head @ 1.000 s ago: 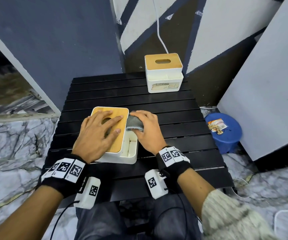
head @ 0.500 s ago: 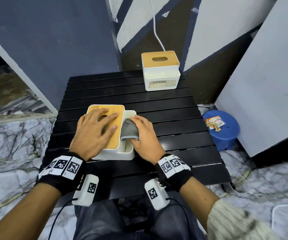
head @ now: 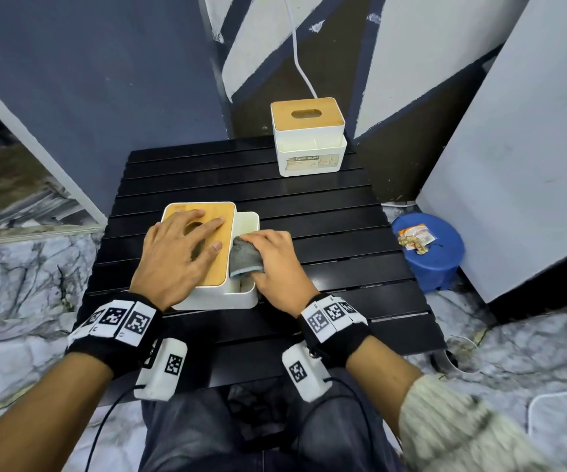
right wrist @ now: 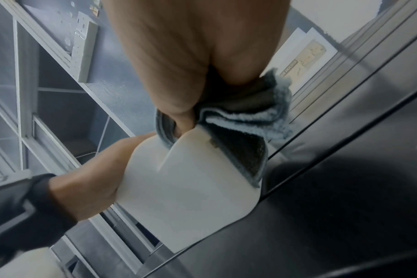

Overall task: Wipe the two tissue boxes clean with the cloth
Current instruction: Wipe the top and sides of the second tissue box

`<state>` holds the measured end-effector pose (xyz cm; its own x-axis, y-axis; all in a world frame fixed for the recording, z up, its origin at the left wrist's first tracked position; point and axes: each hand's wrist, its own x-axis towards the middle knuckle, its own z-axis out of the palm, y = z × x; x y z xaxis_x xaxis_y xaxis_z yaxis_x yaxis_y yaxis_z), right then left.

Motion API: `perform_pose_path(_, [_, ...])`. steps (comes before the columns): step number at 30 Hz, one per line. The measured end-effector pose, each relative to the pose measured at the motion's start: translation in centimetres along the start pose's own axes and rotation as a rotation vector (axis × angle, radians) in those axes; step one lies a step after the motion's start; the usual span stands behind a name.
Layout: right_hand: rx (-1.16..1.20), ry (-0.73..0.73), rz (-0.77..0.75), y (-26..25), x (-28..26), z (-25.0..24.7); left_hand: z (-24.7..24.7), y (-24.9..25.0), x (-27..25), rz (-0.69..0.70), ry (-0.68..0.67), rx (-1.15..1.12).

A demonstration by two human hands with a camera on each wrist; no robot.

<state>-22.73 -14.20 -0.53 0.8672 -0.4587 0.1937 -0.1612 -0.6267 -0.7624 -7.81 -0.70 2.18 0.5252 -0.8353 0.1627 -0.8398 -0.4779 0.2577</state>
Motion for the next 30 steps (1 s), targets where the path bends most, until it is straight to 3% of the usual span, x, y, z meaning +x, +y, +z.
perform_pose_path(7, [-0.031, -0.127, -0.046, -0.6, -3.1, 0.1, 0.3, 0.2, 0.1, -0.035, 0.016, 0.011])
perform_pose_path(11, [-0.105, -0.095, -0.046, -1.3, -2.4, -0.3, 0.2, 0.2, 0.0, -0.02, 0.011, 0.022])
perform_pose_path(17, [-0.449, -0.28, -0.02, -2.8, 0.9, -1.7, 0.1, 0.1, 0.0, -0.019, -0.001, 0.025])
perform_pose_path(23, [-0.53, -0.439, -0.085, -3.5, 1.0, -2.2, 0.1, 0.4, 0.0, -0.046, 0.018, 0.001])
perform_pose_path(26, [-0.487, -0.411, -0.078, -3.2, 0.9, -2.0, 0.1, 0.5, 0.0, -0.047, 0.017, -0.005])
perform_pose_path(30, [-0.49, -0.269, -0.067, -2.7, 0.9, -1.2, -0.1, 0.4, -0.1, -0.028, 0.001, -0.009])
